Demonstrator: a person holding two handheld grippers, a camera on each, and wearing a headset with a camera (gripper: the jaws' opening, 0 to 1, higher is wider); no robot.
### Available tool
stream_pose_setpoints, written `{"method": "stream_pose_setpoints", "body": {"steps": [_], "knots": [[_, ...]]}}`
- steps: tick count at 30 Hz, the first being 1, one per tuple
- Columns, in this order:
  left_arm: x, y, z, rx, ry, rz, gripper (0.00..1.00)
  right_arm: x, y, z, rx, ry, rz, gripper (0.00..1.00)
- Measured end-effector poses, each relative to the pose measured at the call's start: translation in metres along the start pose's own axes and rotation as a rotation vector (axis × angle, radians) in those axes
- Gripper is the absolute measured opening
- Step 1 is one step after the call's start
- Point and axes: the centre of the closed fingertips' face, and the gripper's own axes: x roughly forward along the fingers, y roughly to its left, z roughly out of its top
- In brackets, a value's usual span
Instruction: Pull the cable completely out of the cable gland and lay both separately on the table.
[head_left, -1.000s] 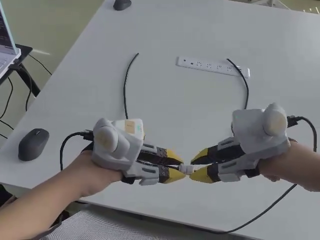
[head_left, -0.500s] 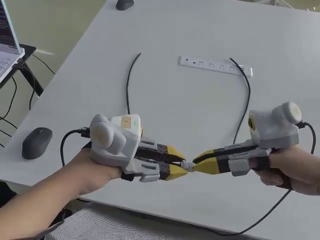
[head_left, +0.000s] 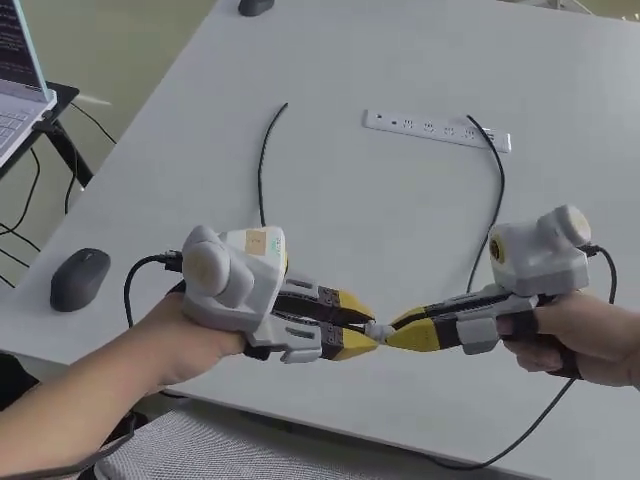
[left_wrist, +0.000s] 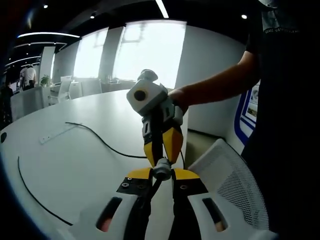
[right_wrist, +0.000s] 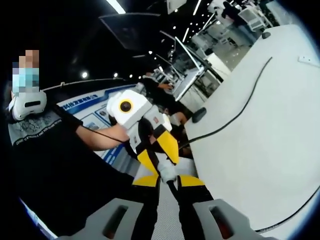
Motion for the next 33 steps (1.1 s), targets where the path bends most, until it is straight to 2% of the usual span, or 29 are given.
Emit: {"method": "stream_pose_setpoints", "body": {"steps": [6,13,14,17,23,26,27,30,32,33], "knots": [[-0.001,0.000,0.000,-0.006,0.000,-0.004,0.15,0.002,0.000,0.001,-0.052,0.005,-0.010,0.08],[-0.001,0.004,0.000,-0.037,-0.009,-0.003,0.15,0.001,-0.002,0.004,-0.205,0.035,-0.101,0.07],[0.000,0.004,-0.001,-0.047,-0.010,-0.005,0.15,0.000,-0.003,0.004,-0.262,0.054,-0.132,0.07],[0.000,0.004,-0.001,-0.069,-0.020,-0.010,0.15,0.000,-0.002,0.004,-0.369,0.087,-0.191,0.07],[-0.002,0.006,0.004,-0.112,-0.046,-0.017,0.15,-0.002,0.000,0.006,-0.491,0.122,-0.269,0.07],[-0.003,0.007,0.006,-0.129,-0.052,-0.018,0.14,-0.002,0.001,0.009,-0.588,0.132,-0.315,0.07],[-0.004,0.006,0.007,-0.169,-0.055,-0.022,0.14,-0.002,0.001,0.009,-0.602,0.133,-0.320,0.07],[-0.005,0.008,0.007,-0.180,-0.062,-0.019,0.14,-0.003,-0.001,0.011,-0.705,0.136,-0.370,0.07],[-0.006,0.007,0.008,-0.201,-0.063,-0.020,0.14,-0.003,-0.001,0.011,-0.742,0.144,-0.392,0.07],[-0.006,0.007,0.008,-0.202,-0.065,-0.019,0.14,-0.003,-0.001,0.011,-0.788,0.154,-0.411,0.07]]}}
